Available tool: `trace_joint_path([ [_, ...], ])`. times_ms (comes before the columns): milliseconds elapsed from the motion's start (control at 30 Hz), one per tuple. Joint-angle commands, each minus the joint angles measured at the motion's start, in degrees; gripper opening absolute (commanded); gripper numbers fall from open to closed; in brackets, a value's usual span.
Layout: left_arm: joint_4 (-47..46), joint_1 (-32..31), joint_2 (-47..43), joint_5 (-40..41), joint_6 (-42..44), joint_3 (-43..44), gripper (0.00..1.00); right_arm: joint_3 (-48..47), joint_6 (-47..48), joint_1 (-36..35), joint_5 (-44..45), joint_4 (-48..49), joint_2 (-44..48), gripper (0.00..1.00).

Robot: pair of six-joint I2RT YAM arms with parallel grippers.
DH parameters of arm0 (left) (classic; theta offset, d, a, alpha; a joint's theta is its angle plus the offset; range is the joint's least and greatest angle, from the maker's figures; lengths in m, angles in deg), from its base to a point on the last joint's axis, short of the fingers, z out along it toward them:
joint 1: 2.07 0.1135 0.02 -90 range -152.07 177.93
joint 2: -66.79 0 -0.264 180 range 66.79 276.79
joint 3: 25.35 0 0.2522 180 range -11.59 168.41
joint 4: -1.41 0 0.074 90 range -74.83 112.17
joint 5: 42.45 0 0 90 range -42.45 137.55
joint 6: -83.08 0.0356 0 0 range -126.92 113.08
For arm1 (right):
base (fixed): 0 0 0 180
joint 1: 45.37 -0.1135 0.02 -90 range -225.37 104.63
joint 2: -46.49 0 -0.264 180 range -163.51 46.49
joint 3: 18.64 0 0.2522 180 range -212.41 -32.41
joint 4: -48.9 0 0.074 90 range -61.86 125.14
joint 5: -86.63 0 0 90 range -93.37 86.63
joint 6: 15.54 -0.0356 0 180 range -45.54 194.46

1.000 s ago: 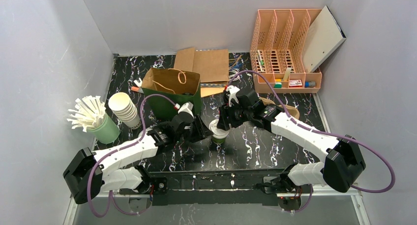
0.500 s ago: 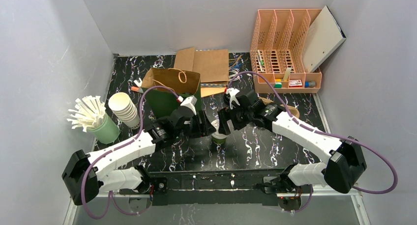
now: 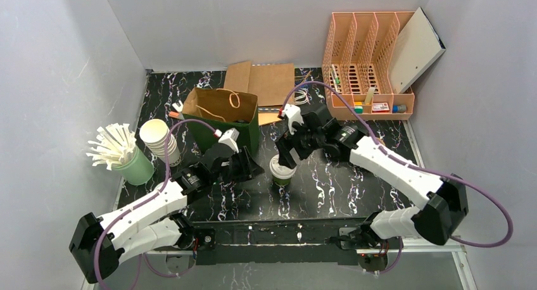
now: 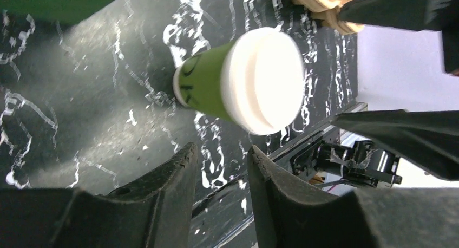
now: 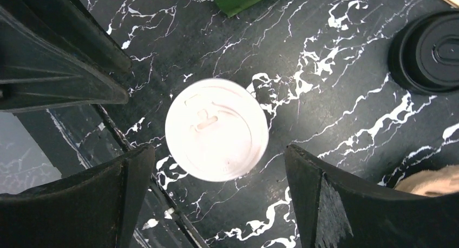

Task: Pack the takeout coffee
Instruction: Close the cup lid on the coffee cup.

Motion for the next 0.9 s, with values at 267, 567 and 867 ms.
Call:
trace_joint_path([
  [267, -2.62, 4.56, -5.54, -7.33, 0.0, -5.5, 0.47, -9.38, 7.17, -5.05, 2.75, -7.85, -11.87, 0.98],
  [567, -2.59, 4.82, -4.68, -7.74, 0.74, -5.59, 0.48, -10.29, 7.72, -7.06, 7.44, -9.82, -13.87, 0.98],
  [867, -2.91, 4.79, -4.58, -7.85, 0.58, -6.26, 0.47, -10.41, 6.72, -7.32, 8.54, -10.29, -14.54, 0.93],
])
